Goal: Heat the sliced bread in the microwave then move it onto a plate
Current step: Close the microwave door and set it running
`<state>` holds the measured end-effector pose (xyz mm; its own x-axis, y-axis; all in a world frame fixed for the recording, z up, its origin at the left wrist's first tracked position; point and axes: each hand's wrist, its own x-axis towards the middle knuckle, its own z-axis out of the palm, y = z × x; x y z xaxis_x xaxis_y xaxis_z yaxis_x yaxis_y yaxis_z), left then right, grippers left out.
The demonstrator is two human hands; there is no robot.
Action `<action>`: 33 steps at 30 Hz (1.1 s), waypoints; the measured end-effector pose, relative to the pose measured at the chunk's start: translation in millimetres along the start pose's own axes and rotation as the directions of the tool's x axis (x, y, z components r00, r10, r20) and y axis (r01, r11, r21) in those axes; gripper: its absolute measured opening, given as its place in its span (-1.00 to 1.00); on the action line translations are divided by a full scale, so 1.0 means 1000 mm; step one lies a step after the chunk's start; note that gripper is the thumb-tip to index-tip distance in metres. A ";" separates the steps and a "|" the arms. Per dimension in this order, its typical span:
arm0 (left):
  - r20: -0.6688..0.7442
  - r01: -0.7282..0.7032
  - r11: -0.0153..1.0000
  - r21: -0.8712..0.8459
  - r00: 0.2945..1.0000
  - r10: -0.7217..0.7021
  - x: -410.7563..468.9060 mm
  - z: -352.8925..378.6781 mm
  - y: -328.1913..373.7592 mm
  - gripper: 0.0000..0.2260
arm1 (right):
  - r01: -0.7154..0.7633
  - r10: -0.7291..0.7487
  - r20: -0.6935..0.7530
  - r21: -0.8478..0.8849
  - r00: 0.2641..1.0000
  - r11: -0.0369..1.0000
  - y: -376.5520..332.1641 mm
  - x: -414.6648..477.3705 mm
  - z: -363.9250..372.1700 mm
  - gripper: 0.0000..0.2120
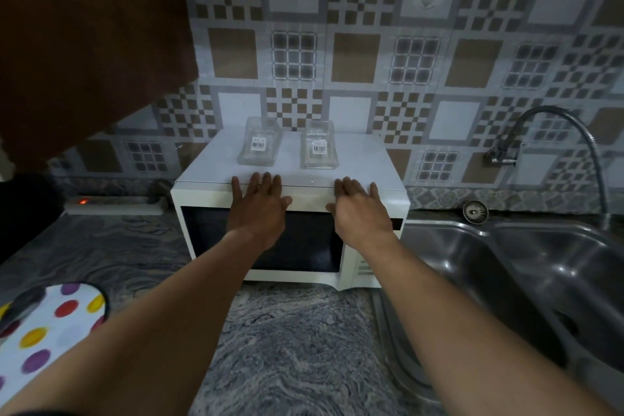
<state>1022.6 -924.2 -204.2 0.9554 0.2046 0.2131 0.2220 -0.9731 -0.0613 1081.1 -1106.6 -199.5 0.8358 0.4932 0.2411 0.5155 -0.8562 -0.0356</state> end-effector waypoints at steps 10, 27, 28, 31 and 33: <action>0.005 0.035 0.998 -0.057 0.999 -0.035 -0.011 0.007 0.007 -0.45 | -0.009 0.009 0.010 -0.013 1.000 1.000 -0.001 -0.016 0.004 -0.32; 0.053 -0.050 0.936 -0.349 0.996 0.073 -0.119 0.154 0.079 -0.45 | -0.467 0.540 0.067 0.597 0.839 0.652 0.047 -0.104 0.077 -0.26; 0.111 -0.031 0.930 -0.367 0.991 0.076 -0.120 0.164 0.085 -0.44 | -0.486 0.543 0.092 0.588 0.835 0.647 0.053 -0.103 0.086 -0.33; 0.231 0.014 0.947 -0.320 0.971 0.064 -0.119 0.191 0.098 -0.42 | -0.487 0.520 0.127 0.586 0.845 0.648 0.064 -0.100 0.115 -0.59; 0.284 0.041 0.956 -0.289 0.958 0.045 -0.116 0.204 0.107 -0.41 | -0.485 0.510 0.147 0.605 0.847 0.631 0.069 -0.096 0.133 -0.64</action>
<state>975.1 -1030.8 -434.2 0.9803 0.1825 -0.0760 0.1954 -0.9528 0.2325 1061.2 -1192.6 -353.8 0.9990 0.0038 0.0434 0.0342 -0.6863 -0.7265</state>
